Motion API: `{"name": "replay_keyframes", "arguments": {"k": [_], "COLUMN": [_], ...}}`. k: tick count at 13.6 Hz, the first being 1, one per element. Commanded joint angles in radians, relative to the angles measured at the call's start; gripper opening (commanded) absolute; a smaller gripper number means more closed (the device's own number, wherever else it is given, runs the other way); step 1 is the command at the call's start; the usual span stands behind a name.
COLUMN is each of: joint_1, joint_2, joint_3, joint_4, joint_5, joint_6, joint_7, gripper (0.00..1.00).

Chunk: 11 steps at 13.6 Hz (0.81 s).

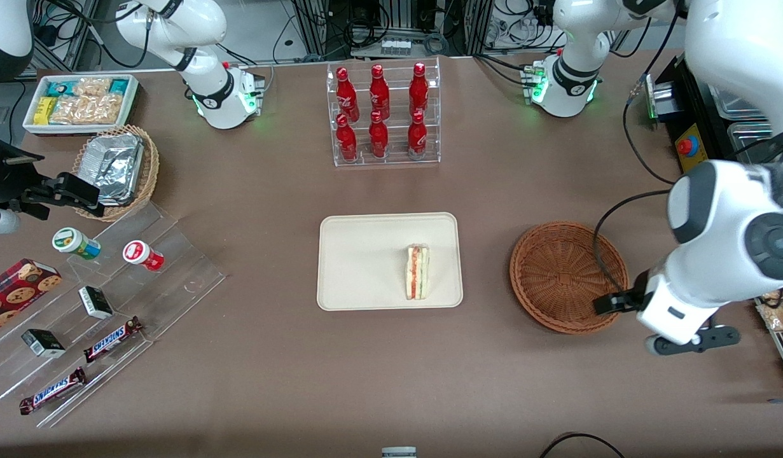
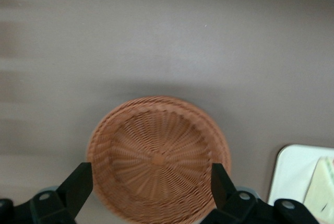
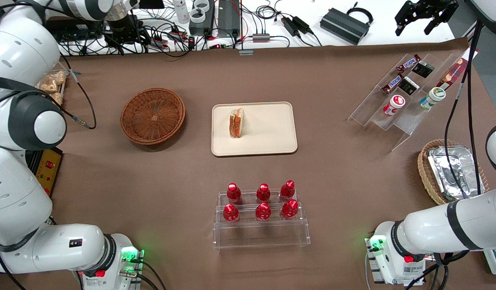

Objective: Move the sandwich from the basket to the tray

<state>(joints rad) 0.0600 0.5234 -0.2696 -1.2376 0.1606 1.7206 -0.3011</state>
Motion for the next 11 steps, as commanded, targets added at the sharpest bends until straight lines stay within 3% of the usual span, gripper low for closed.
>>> {"name": "replay_keyframes", "arguments": {"k": [1, 6, 11], "joint_1": [0.024, 0.047, 0.104], "joint_2": [-0.069, -0.172, -0.282], "joint_3": [-0.010, -0.007, -0.007], "joint_4": [-0.026, -0.026, -0.055], "joint_5": [-0.010, -0.009, -0.042], "joint_6": [-0.091, -0.257, -0.335], "joint_7": [0.069, 0.279, 0.235], "gripper": [1.00, 1.00, 1.00]}}
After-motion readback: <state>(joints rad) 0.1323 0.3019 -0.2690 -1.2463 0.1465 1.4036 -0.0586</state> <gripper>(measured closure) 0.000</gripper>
